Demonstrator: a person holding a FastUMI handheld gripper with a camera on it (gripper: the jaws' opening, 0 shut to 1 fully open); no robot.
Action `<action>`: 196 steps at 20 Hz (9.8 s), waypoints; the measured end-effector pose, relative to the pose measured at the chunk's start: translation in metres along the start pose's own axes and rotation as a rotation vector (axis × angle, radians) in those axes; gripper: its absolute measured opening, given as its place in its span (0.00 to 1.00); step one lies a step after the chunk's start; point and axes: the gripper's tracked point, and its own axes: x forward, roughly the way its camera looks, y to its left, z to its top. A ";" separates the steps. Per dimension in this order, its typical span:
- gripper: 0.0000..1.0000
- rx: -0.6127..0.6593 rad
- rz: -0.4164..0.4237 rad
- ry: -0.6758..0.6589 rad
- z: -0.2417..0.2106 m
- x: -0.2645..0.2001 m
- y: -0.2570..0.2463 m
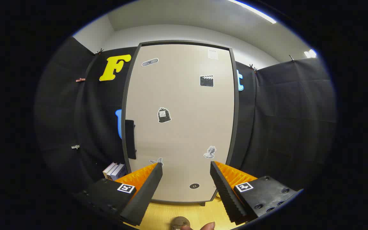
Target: Open the shoe cabinet door, grab the shoes and put them into the shoe cabinet, then close the shoe cabinet door.
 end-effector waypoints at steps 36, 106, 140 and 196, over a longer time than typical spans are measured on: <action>0.98 0.114 0.118 0.029 -0.010 0.121 0.143; 0.96 0.036 -0.019 0.054 -0.057 -0.142 -0.166; 0.60 0.076 0.002 0.721 -0.508 0.051 0.068; 0.19 0.072 0.001 0.542 -0.160 0.437 0.042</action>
